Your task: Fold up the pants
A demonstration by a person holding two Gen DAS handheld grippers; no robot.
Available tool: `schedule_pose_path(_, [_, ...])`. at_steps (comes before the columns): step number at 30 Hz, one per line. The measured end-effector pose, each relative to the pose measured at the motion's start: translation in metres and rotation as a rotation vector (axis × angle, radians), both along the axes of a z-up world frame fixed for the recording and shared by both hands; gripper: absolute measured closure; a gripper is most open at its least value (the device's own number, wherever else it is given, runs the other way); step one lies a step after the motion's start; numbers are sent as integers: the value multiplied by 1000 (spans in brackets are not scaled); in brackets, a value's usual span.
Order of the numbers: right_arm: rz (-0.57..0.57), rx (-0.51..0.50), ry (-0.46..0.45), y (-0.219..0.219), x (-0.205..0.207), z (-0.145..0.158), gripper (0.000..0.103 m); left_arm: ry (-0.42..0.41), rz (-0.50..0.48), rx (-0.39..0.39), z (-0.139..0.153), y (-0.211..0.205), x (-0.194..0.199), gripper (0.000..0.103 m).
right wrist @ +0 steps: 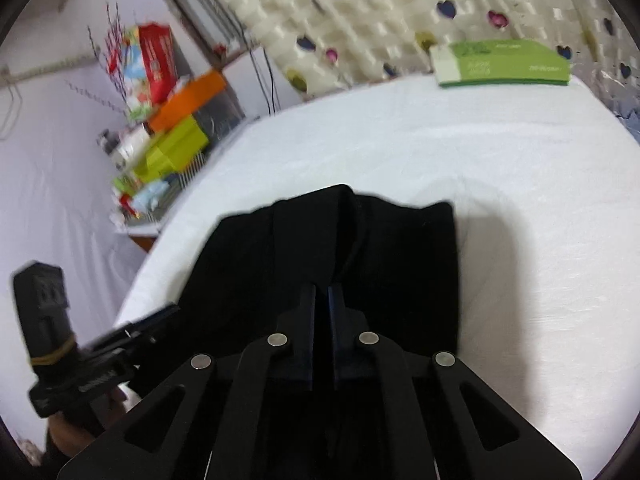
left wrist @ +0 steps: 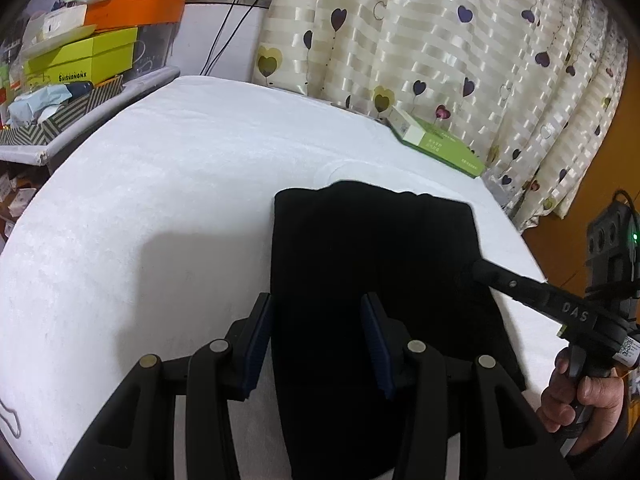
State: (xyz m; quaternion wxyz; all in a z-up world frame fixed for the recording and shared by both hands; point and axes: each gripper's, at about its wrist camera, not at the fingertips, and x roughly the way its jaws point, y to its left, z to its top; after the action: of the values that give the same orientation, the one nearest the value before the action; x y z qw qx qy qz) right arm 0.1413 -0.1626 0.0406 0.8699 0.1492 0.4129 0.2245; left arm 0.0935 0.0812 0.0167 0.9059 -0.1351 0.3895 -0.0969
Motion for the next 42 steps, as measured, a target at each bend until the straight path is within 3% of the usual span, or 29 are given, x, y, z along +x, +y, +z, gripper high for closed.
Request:
schedule_pose_path(4, [-36, -44, 10, -14, -10, -9, 98, -26, -11, 1, 8, -1, -5, 56])
schedule_pose_path(6, [-44, -5, 62, -22, -6, -26, 97, -20, -13, 4, 9, -3, -1, 56])
schedule_pose_path(9, [-59, -2, 72, -27, -3, -19, 91, -19, -26, 12, 11, -8, 6, 56])
schedule_pose_path(15, [-47, -26, -76, -19, -4, 21, 91, -60, -71, 46, 24, -23, 34, 56])
schedule_pose_path(19, [13, -91, -40, 7, 24, 8, 91, 54, -134, 48, 4, -39, 64, 56])
schedule_pose_path(22, [23, -143, 4, 12, 41, -16, 91, 68, -152, 78, 0, -46, 66, 56])
schedule_pose_path(28, [41, -133, -26, -4, -1, 3, 89, 16, -143, 67, 11, -38, 32, 56])
schedule_pose_path(30, [67, -133, -56, -5, -25, 8, 78, -5, -140, 47, 16, -36, 12, 56])
schedule_pose_path(34, [120, -195, -88, 8, -68, 2, 72, -32, -135, 77, 12, -41, -30, 56])
schedule_pose_path(37, [120, -248, -102, 12, -76, -10, 71, -61, -140, 113, 4, -45, -43, 56])
schedule_pose_path(40, [76, -206, -64, 3, -67, -17, 60, -76, -134, 140, -6, -47, -42, 53])
schedule_pose_path(42, [69, -187, -44, 0, -63, -19, 58, -73, -135, 154, -5, -49, -40, 53])
